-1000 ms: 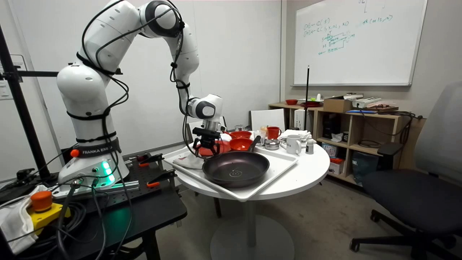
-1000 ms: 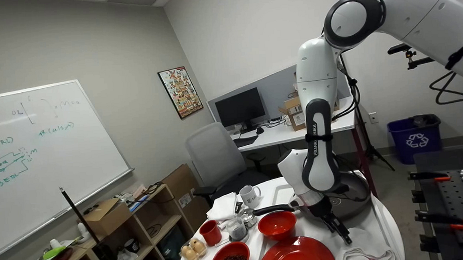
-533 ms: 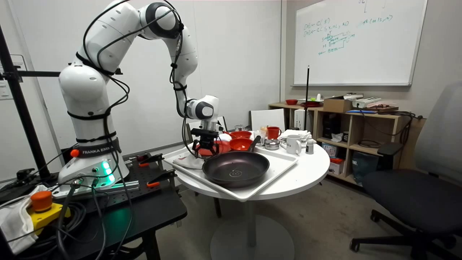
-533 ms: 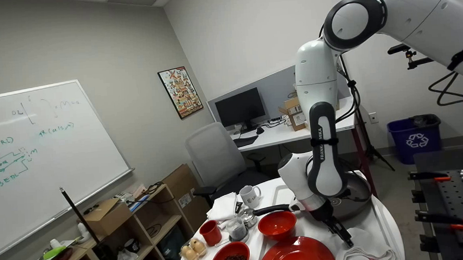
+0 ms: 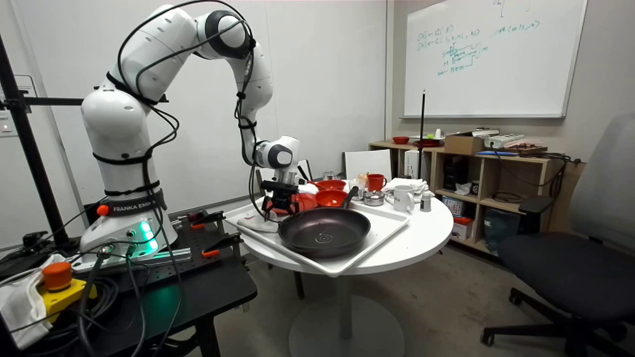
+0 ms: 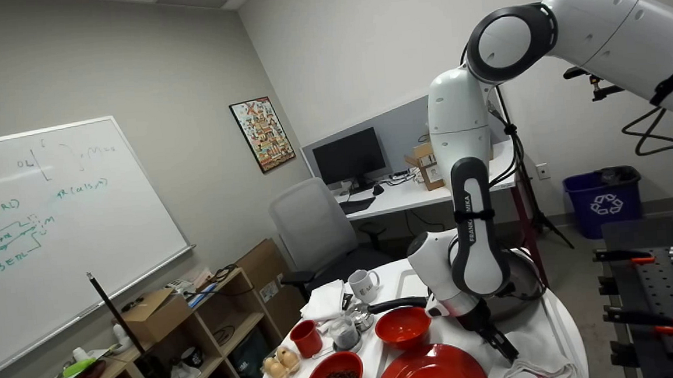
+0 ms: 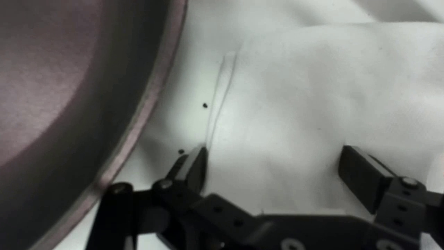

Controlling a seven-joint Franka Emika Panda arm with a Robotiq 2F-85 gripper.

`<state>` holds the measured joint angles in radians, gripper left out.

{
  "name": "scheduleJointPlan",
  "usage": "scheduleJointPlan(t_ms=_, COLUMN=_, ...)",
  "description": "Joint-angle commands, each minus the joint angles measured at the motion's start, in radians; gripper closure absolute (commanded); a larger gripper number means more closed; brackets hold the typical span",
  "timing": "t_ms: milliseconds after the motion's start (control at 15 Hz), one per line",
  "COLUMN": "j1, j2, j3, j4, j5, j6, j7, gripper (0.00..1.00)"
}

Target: Wipe the red plate with a towel

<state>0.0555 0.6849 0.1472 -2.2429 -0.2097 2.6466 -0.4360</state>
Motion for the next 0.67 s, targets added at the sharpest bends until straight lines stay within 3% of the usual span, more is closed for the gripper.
scheduleJointPlan(t_ms=0, j1=-0.009, j2=0.056, j3=0.02, j4=0.038, j5=-0.012, j6=-0.022, j7=-0.017, gripper=0.0)
scheduleJointPlan(t_ms=400, j1=0.007, j2=0.089, j3=0.022, j4=0.059, j5=-0.022, j6=-0.034, j7=-0.009, gripper=0.0)
scheduleJointPlan(t_ms=467, j1=0.011, j2=0.092, j3=0.021, j4=0.059, j5=-0.028, j6=-0.031, j7=-0.007, gripper=0.25)
scheduleJointPlan(t_ms=600, j1=0.019, j2=0.094, j3=0.02, j4=0.057, j5=-0.041, j6=-0.025, j7=-0.002, gripper=0.32)
